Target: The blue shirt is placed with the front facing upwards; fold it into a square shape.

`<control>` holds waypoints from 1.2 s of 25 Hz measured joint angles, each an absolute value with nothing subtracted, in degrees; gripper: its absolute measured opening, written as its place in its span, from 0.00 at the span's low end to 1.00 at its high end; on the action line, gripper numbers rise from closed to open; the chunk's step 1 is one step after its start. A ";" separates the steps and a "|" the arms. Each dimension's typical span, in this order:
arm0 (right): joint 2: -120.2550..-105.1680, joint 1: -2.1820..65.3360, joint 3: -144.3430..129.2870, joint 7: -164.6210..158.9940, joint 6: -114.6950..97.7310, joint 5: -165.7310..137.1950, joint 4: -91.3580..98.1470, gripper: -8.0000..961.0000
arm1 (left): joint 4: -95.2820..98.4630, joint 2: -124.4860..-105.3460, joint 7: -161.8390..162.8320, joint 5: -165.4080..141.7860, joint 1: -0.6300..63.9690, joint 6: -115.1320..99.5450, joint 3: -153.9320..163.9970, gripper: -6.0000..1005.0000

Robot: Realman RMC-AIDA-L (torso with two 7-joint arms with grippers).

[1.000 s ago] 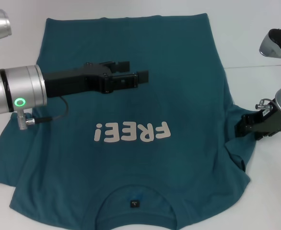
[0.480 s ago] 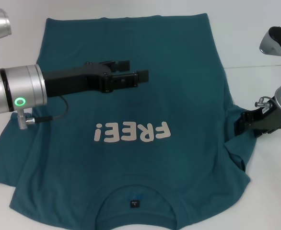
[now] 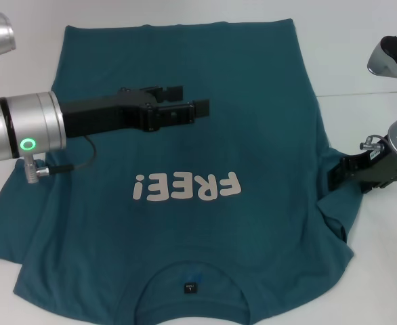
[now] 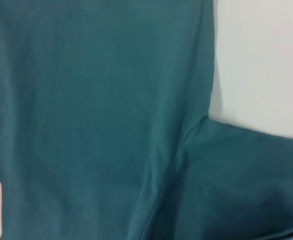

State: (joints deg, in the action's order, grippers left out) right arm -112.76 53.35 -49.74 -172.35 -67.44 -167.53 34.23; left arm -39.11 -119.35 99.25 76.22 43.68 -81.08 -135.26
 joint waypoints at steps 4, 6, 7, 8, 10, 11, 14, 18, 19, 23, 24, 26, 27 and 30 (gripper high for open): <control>-112.78 53.35 -49.74 -172.35 -67.61 -167.56 34.20 0.74 | -39.11 -119.35 99.18 76.67 43.42 -81.11 -135.26 0.84; -112.80 53.35 -49.74 -172.35 -67.77 -167.69 34.35 0.76 | -39.11 -119.35 99.14 77.12 43.23 -81.12 -135.26 0.84; -112.80 53.35 -49.74 -172.35 -67.77 -167.69 34.35 0.77 | -39.11 -119.35 99.13 77.30 43.16 -81.12 -135.26 0.84; -112.81 53.35 -49.74 -172.35 -67.80 -167.72 34.44 0.78 | -39.11 -119.35 99.13 77.39 43.12 -81.13 -135.26 0.84; -112.82 53.35 -49.74 -172.36 -67.82 -167.75 34.57 0.79 | -39.12 -119.35 99.14 77.43 43.07 -81.12 -135.26 0.84; -112.82 53.35 -49.74 -172.38 -67.82 -167.77 34.59 0.80 | -39.11 -119.35 99.14 77.43 43.04 -81.13 -135.26 0.84; -112.77 53.41 -49.74 -172.40 -67.72 -167.83 34.55 0.83 | -39.11 -119.35 99.14 77.43 43.04 -81.18 -135.26 0.84; -112.41 53.75 -49.77 -172.41 -67.72 -167.87 34.06 0.84 | -39.11 -119.35 99.05 77.50 42.97 -81.22 -135.26 0.84; -112.40 53.76 -49.83 -172.42 -67.73 -167.87 34.05 0.84 | -39.11 -119.35 99.03 77.51 42.97 -81.23 -135.26 0.84; -112.40 53.71 -50.17 -172.44 -67.28 -167.87 33.59 0.84 | -39.11 -119.35 98.99 77.52 42.97 -81.22 -135.26 0.84; -112.40 53.72 -50.18 -172.44 -67.08 -167.88 33.32 0.84 | -39.11 -119.35 98.97 77.52 42.97 -81.23 -135.26 0.84; -112.40 53.75 -50.19 -172.44 -66.73 -167.88 32.87 0.84 | -39.11 -119.35 98.96 77.52 42.97 -81.22 -135.26 0.84; -112.40 53.78 -50.20 -172.44 -66.56 -167.88 32.70 0.84 | -39.11 -119.35 98.96 77.52 42.97 -81.21 -135.26 0.84; -112.49 53.81 -50.26 -172.44 -66.21 -167.87 32.53 0.84 | -39.11 -119.35 98.96 77.52 42.98 -81.21 -135.26 0.84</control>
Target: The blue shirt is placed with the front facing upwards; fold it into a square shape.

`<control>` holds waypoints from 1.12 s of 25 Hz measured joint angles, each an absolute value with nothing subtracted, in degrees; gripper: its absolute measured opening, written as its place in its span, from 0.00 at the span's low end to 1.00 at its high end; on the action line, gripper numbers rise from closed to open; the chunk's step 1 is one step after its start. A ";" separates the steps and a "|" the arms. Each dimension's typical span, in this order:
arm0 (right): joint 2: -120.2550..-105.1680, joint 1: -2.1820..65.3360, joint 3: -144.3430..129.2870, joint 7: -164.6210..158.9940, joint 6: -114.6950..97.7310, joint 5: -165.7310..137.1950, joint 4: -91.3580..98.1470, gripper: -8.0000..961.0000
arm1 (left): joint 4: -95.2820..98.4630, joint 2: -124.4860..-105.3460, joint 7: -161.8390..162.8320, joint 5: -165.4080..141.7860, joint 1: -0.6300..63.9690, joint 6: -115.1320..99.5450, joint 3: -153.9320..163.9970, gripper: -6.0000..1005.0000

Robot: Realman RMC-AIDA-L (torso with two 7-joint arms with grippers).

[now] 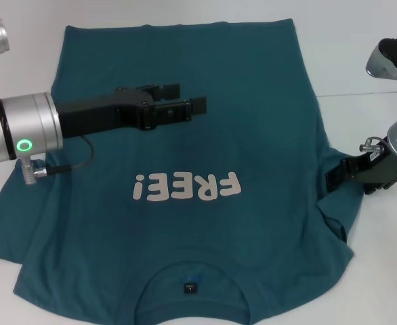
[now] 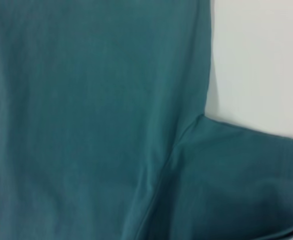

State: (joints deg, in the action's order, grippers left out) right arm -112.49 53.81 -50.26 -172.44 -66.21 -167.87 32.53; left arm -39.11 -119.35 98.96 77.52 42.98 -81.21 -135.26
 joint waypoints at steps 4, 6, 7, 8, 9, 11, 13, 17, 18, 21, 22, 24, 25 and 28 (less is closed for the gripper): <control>-112.53 53.80 -50.28 -172.44 -65.93 -167.87 31.87 0.84 | -39.11 -119.35 98.96 77.52 42.98 -81.21 -135.23 0.84; -112.54 53.83 -50.28 -172.43 -65.91 -167.87 31.70 0.84 | -39.11 -119.35 98.96 77.52 42.98 -81.21 -135.25 0.84; -112.51 53.84 -50.28 -172.43 -65.92 -167.87 31.44 0.84 | -39.11 -119.35 98.96 77.52 42.98 -81.20 -135.26 0.84; -112.49 53.84 -50.27 -172.43 -65.96 -167.87 31.30 0.84 | -39.11 -119.35 98.96 77.52 42.98 -81.21 -135.26 0.84; -112.49 53.84 -50.27 -172.43 -65.96 -167.87 31.30 0.84 | -39.11 -119.35 98.96 77.52 42.98 -81.21 -135.26 0.84; -112.45 53.85 -50.28 -172.42 -66.17 -167.87 31.15 0.83 | -39.11 -119.35 98.96 77.52 42.98 -81.21 -135.27 0.84; -112.45 53.88 -50.32 -172.41 -66.34 -167.87 31.14 0.83 | -39.11 -119.35 98.96 77.52 42.98 -81.21 -135.26 0.84; -112.33 53.96 -50.36 -172.39 -66.70 -167.87 31.11 0.83 | -39.11 -119.41 98.96 77.52 42.98 -81.21 -135.26 0.84; -112.28 53.99 -50.36 -172.39 -66.79 -167.87 31.11 0.82 | -39.11 -119.42 98.96 77.52 42.98 -81.21 -135.26 0.84; -112.13 54.07 -50.36 -172.38 -67.04 -167.87 31.11 0.75 | -39.11 -119.43 98.96 77.52 42.98 -81.21 -135.26 0.84; -112.09 54.10 -50.36 -172.38 -67.10 -167.87 31.11 0.71 | -39.11 -119.43 98.96 77.52 42.98 -81.21 -135.26 0.84; -112.07 54.12 -50.36 -172.38 -67.18 -167.87 31.11 0.64 | -39.11 -119.44 98.96 77.52 42.98 -81.21 -135.27 0.84; -112.07 54.13 -50.36 -172.39 -67.20 -167.87 31.11 0.60 | -39.11 -119.44 98.96 77.52 42.98 -81.21 -135.26 0.84; -112.08 54.14 -50.36 -172.40 -67.23 -167.87 31.11 0.45 | -39.11 -119.47 98.93 77.52 42.98 -81.21 -135.26 0.84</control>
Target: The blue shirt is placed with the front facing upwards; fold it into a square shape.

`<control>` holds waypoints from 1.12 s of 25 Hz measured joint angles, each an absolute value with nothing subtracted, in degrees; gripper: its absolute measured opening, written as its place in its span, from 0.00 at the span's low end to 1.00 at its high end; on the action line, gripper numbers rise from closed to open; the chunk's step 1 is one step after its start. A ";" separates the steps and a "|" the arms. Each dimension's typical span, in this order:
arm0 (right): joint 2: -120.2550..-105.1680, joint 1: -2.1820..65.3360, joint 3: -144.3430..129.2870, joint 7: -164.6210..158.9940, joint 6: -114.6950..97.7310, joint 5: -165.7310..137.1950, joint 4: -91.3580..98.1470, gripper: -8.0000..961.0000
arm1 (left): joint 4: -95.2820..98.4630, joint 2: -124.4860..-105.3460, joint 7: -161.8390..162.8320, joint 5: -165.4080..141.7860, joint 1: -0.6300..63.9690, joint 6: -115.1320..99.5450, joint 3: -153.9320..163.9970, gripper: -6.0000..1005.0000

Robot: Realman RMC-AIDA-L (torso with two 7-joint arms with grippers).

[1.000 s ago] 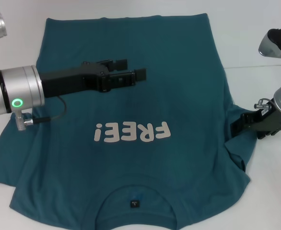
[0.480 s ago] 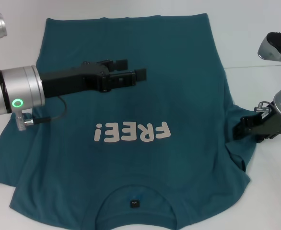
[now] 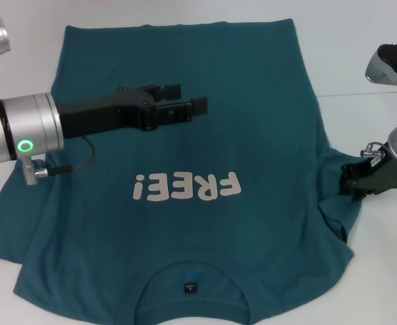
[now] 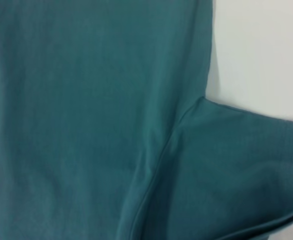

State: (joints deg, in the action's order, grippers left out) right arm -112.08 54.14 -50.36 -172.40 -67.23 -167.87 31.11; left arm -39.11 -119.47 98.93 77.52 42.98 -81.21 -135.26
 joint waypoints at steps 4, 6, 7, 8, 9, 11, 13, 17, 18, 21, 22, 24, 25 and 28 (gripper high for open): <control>-112.08 54.14 -50.36 -172.21 -67.25 -167.87 31.11 0.26 | -39.11 -119.52 98.89 77.54 42.98 -81.21 -135.26 0.84; -112.10 54.14 -50.36 -171.89 -67.29 -167.87 31.11 0.18 | -39.11 -119.52 98.86 77.55 42.98 -81.17 -135.26 0.84; -112.11 54.14 -50.36 -171.69 -67.32 -167.87 31.12 0.15 | -39.11 -119.52 98.84 77.56 42.97 -81.15 -135.26 0.84; -112.13 54.14 -50.36 -171.55 -67.34 -167.87 31.17 0.11 | -39.11 -119.52 98.83 77.56 42.96 -81.14 -135.26 0.84; -112.19 54.14 -50.36 -171.35 -67.34 -167.87 31.26 0.08 | -39.11 -119.53 98.80 77.57 42.91 -81.13 -135.26 0.84; -112.42 54.14 -50.40 -171.00 -67.34 -167.87 31.53 0.05 | -39.11 -119.53 98.79 77.59 42.86 -81.12 -135.26 0.84; -112.59 54.14 -50.75 -170.85 -67.34 -167.87 31.68 0.04 | -39.11 -119.53 98.78 77.60 42.82 -81.08 -135.26 0.84; -112.69 54.34 -51.53 -170.76 -67.34 -167.87 31.89 0.04 | -39.10 -119.53 98.78 77.64 42.80 -80.99 -135.26 0.84; -112.70 54.37 -51.63 -170.73 -67.35 -167.86 32.04 0.04 | -39.08 -119.53 98.78 77.67 42.80 -80.91 -135.26 0.84; -112.87 54.32 -51.68 -170.43 -67.84 -167.59 33.89 0.03 | -39.03 -119.52 98.79 77.75 42.80 -80.64 -135.26 0.84; -113.05 54.17 -51.60 -170.32 -68.11 -167.50 35.05 0.03 | -39.02 -119.52 98.78 77.74 42.80 -80.61 -135.26 0.84; -113.43 53.88 -51.43 -170.05 -68.67 -167.46 37.14 0.02 | -39.02 -119.52 98.78 77.75 42.80 -80.61 -135.26 0.84; -113.66 53.76 -51.44 -169.80 -69.00 -167.45 38.18 0.02 | -39.02 -119.52 98.79 77.75 42.80 -80.60 -135.26 0.84; -114.09 53.65 -51.46 -169.19 -69.69 -167.43 40.04 0.01 | -39.02 -119.52 98.90 77.75 42.80 -80.59 -135.26 0.84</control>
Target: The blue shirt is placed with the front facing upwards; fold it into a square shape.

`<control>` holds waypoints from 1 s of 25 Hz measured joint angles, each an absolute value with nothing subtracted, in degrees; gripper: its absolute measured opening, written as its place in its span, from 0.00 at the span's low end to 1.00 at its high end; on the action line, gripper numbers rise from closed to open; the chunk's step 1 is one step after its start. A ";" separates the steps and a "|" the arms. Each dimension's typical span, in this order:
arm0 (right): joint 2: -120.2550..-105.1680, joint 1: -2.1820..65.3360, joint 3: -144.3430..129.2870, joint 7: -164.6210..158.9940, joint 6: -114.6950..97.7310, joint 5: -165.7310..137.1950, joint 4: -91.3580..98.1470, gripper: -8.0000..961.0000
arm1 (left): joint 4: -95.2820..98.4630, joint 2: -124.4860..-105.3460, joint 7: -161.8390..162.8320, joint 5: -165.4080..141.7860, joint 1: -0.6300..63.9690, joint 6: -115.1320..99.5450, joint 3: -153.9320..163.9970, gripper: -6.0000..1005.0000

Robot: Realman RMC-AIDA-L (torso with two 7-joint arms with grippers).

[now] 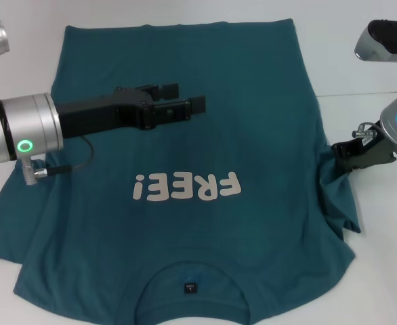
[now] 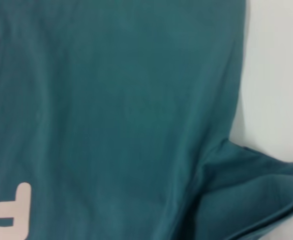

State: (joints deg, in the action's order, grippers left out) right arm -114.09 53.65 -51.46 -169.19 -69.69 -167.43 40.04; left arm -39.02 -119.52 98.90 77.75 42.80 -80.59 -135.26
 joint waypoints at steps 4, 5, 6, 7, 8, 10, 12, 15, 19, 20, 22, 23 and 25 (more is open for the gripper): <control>-114.61 53.15 -51.24 -168.76 -70.53 -167.43 41.99 0.01 | -39.09 -119.52 99.02 78.34 42.77 -80.59 -135.32 0.84; -114.64 52.88 -51.34 -168.74 -70.95 -167.42 42.43 0.02 | -39.10 -119.52 99.05 78.48 42.75 -80.59 -135.32 0.84; -114.68 52.60 -51.45 -168.72 -71.36 -167.43 42.80 0.02 | -39.11 -119.52 99.10 78.58 42.73 -80.59 -135.32 0.84; -114.68 52.18 -51.55 -168.70 -72.02 -167.45 43.27 0.02 | -39.11 -119.52 99.13 78.63 42.71 -80.59 -135.34 0.84; -114.68 51.75 -51.58 -168.68 -72.63 -167.50 43.80 0.02 | -39.11 -119.52 99.16 78.63 42.71 -80.59 -135.34 0.84; -114.58 50.44 -51.60 -168.66 -73.82 -167.66 45.68 0.02 | -39.11 -119.52 99.17 78.64 42.71 -80.58 -135.36 0.84; -114.28 49.02 -51.52 -168.66 -74.80 -167.74 47.79 0.01 | -39.11 -119.64 99.15 78.64 42.71 -80.56 -135.36 0.84; -113.57 47.44 -51.21 -168.34 -75.51 -167.50 49.18 0.01 | -39.06 -119.96 99.09 78.64 42.71 -80.47 -135.36 0.84; -113.23 46.33 -50.85 -166.93 -75.40 -167.38 49.26 0.01 | -39.09 -120.19 99.22 78.64 42.86 -80.44 -135.35 0.84; -113.23 46.09 -50.59 -166.46 -75.21 -167.37 49.26 0.01 | -39.11 -120.26 99.31 78.64 42.93 -80.43 -135.36 0.84; -113.23 45.76 -50.26 -165.96 -74.83 -167.36 49.27 0.02 | -39.16 -120.46 99.56 78.64 42.96 -80.47 -135.35 0.84; -113.19 45.57 -50.14 -165.76 -74.59 -167.35 49.27 0.02 | -39.27 -120.59 99.80 78.65 42.95 -80.54 -135.35 0.84; -112.97 45.29 -49.94 -165.33 -74.17 -167.35 49.29 0.02 | -39.49 -120.71 100.22 78.68 42.90 -80.67 -135.35 0.84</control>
